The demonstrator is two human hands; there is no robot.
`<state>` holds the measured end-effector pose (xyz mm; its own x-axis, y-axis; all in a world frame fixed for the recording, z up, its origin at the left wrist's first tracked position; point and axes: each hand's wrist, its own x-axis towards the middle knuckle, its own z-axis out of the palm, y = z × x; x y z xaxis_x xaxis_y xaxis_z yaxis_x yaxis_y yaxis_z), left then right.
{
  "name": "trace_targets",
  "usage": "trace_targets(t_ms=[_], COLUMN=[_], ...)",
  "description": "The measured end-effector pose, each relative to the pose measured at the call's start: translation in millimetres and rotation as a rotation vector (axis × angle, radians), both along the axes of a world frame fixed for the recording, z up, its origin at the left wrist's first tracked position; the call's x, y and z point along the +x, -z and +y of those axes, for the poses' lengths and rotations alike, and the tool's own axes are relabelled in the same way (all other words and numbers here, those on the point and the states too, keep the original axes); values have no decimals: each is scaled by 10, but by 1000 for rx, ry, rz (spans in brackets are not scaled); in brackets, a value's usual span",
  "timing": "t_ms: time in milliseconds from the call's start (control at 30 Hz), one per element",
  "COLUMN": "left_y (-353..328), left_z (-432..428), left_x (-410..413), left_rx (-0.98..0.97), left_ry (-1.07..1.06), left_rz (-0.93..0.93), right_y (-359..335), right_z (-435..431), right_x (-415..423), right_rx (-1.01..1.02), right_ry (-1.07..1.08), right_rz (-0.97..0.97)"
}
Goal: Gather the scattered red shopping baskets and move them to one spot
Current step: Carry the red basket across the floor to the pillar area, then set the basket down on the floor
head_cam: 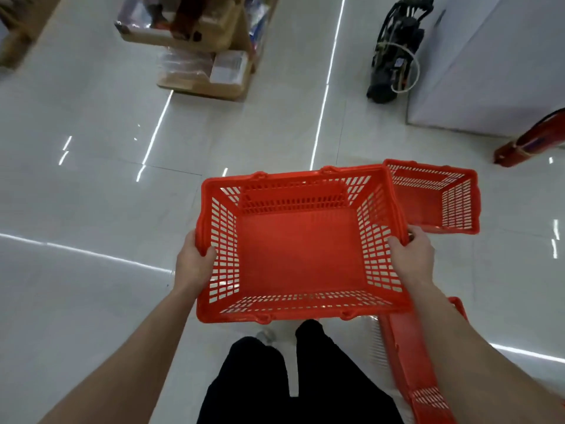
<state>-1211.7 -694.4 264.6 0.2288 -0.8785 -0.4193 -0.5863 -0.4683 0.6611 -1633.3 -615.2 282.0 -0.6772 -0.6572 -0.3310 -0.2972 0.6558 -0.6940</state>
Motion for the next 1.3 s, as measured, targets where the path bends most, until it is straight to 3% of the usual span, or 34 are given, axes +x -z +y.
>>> trace_targets(t_ms=[233,500,867,1100,1300], left_y=[960,1609,2006,2237,1827], left_z=[-982,-1432,-1579,-1542,-1256], left_x=[-180,-318,-327,-273,-480], left_rx=[51,73,64,286,272], left_ry=[-18,56,18,60,310], left_rz=[-32,3,-47,-71,-128], right_y=[1045,1826,2203,2580,2178], right_z=[-996,-1360,-1393,-1276,-1066], right_x=[-119,-305,-329,-191,-74], right_rx=[53,144,78,371,387], right_ry=[-1,-46,17,-123,-46], right_rz=[9,19,-32,-117,-116])
